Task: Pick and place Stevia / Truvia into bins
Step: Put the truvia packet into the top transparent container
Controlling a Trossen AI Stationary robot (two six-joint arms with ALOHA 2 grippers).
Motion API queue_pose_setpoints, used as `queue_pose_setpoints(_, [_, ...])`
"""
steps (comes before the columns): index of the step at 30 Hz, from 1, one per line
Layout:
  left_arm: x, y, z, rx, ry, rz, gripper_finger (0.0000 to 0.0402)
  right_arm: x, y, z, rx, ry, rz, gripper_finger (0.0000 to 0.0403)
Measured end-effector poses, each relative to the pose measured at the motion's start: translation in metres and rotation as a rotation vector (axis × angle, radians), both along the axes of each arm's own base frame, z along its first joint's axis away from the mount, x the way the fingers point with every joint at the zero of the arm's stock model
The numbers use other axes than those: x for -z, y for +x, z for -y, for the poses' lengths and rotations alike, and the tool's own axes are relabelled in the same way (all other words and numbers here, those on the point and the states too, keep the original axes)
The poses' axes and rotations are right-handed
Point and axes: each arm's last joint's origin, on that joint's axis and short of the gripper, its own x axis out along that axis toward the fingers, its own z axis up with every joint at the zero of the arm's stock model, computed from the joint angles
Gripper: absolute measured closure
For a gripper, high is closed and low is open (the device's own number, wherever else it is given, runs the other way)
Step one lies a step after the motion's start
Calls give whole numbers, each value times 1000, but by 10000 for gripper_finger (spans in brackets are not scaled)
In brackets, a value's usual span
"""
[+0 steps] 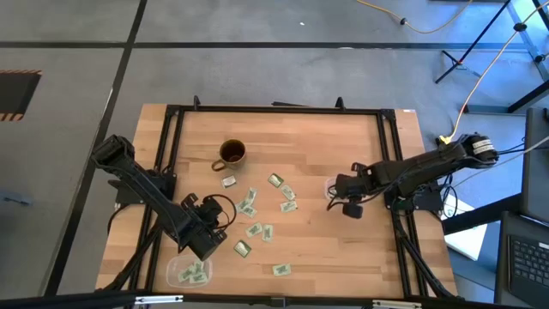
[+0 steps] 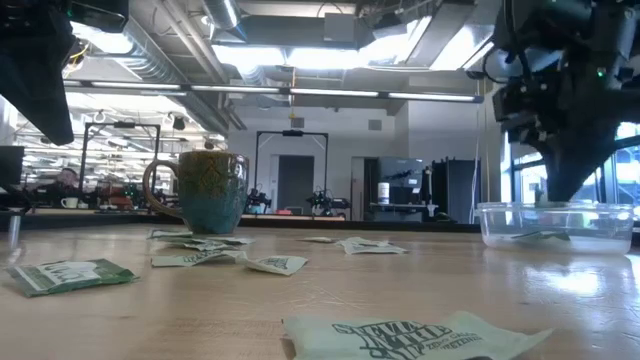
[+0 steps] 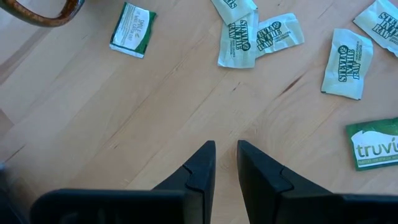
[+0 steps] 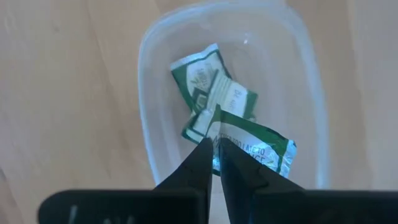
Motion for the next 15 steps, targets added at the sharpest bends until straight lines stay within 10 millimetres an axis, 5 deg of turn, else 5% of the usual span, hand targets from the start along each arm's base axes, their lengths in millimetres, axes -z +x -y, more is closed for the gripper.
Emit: queue_pose_setpoints(15, [0,0,0,0,1,1,341,9,-1,0,28,28,23,352])
